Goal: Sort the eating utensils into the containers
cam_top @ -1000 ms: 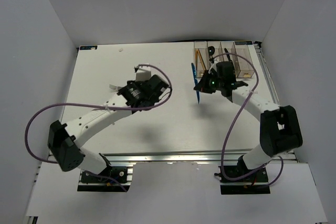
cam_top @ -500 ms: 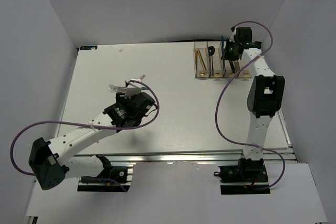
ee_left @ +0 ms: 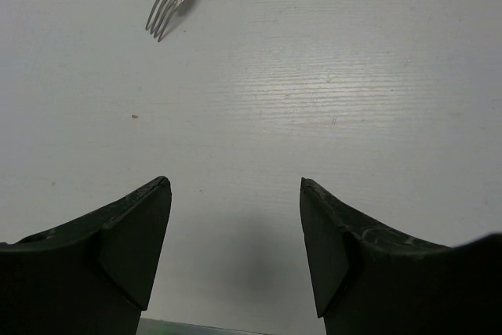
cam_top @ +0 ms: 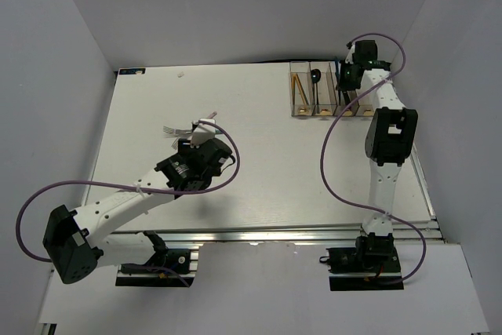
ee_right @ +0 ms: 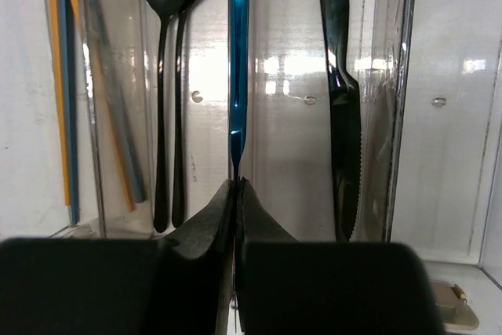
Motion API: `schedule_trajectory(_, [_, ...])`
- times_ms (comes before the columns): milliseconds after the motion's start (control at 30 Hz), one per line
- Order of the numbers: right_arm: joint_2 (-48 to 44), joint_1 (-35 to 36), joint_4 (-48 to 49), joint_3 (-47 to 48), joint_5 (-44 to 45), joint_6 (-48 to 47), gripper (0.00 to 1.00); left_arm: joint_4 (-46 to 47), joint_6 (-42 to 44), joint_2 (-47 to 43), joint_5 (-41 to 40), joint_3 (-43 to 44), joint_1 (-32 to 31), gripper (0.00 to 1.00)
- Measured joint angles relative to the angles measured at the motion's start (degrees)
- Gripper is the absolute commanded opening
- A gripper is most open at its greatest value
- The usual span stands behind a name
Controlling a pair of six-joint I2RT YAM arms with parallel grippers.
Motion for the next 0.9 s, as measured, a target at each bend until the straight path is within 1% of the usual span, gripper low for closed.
schedule_trajectory(200, [1.73,-0.83,0.2,0.79,0.7,-0.7,0.02,0.35,0.37,1.01,0.98,-0.24,0.0,0.76])
schedule_trajectory(267, [1.81,-1.4,0.26,0.85,0.83,-0.81,0.07,0.35,0.42,1.49,1.31,-0.26,0.0,0.76])
schedule_trajectory(333, [1.95,-2.01,0.26,1.16,0.96,-0.98,0.21,0.35,0.48,1.7,1.55,-0.33,0.0,0.76])
schedule_trajectory(467, [2.03,-2.71,0.85,1.77,1.07,-1.81,0.29,0.39,0.52,1.77,1.86,-0.42,0.0,0.76])
schedule_trajectory(500, [2.05,-2.84,0.96,1.95,1.09,-1.95,0.33,0.44,0.52,1.84,1.92,-0.44,0.0,0.76])
schedule_trajectory(533, [2.05,-2.95,1.14,2.08,1.09,-1.99,0.4,0.48,0.52,1.95,2.03,-0.44,0.0,0.76])
schedule_trajectory(567, [2.08,-2.99,1.27,2.29,1.18,-1.88,0.43,0.52,0.52,2.05,2.1,-0.44,0.0,0.76])
schedule_trajectory(667, [2.08,-3.02,1.7,2.67,1.27,-1.92,0.44,0.52,0.5,2.64,2.25,-0.44,0.0,0.76])
schedule_trajectory(733, [2.08,-3.02,1.68,2.69,1.07,-1.7,0.48,0.5,0.35,2.75,2.25,-0.46,0.0,0.76])
schedule_trajectory(800, [1.86,-3.02,1.66,2.49,0.59,-1.03,0.49,0.52,0.07,2.75,2.16,-0.46,0.0,0.78])
schedule_trajectory(867, [-0.07,-2.95,2.1,-0.33,-0.48,-0.09,0.52,0.44,-0.59,2.78,1.88,-0.44,0.0,0.81])
schedule_trajectory(900, [-2.19,-2.84,2.01,-2.86,-1.07,0.72,0.61,0.22,-1.4,2.86,1.36,-0.39,0.04,0.83])
